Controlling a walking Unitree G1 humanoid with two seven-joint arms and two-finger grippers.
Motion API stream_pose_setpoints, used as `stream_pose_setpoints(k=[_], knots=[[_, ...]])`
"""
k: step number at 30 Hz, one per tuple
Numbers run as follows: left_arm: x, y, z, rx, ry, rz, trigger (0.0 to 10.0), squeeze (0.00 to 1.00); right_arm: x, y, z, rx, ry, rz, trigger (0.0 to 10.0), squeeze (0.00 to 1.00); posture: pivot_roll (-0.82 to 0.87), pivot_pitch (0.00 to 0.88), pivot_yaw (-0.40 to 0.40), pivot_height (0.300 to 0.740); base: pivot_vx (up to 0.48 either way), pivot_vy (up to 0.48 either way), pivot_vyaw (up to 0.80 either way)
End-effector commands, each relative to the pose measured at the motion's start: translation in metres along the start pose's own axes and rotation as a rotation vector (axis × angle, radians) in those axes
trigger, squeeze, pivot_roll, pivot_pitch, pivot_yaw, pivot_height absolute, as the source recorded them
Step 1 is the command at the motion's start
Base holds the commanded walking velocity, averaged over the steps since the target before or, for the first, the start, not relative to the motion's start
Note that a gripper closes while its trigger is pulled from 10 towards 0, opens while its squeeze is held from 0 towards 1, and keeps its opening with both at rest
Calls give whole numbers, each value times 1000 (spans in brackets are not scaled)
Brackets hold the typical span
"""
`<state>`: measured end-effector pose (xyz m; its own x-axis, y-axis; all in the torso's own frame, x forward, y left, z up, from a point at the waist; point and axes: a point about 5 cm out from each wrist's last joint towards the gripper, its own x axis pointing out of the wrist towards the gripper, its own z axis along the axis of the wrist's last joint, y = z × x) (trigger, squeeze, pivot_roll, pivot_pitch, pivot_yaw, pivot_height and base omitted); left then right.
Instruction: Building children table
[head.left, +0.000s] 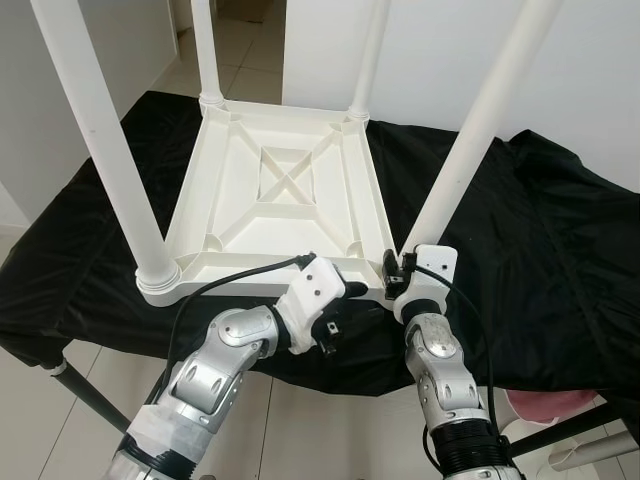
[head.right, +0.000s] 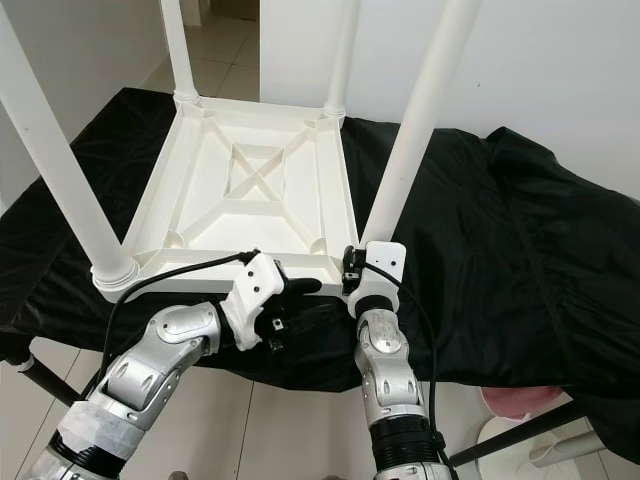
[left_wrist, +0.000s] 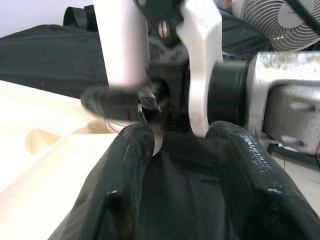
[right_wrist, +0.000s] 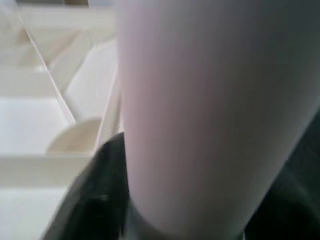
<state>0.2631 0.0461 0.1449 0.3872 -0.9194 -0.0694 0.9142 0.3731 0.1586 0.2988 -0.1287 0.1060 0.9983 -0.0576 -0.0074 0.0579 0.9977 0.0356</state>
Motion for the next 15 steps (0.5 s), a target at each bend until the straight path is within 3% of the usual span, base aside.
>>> stream_pose_setpoints(k=[1, 15], knots=[[1, -1, -1, 5, 8, 3, 10000, 0, -5, 0, -7, -1, 29, 31, 10000, 1000, -10, 0, -97, 740, 0, 0, 0], [2, -1, 0, 4, 2, 7, 10000, 0, -6, -8, 2, -7, -37, 163, 10000, 1000, -13, 0, -97, 740, 0, 0, 0]])
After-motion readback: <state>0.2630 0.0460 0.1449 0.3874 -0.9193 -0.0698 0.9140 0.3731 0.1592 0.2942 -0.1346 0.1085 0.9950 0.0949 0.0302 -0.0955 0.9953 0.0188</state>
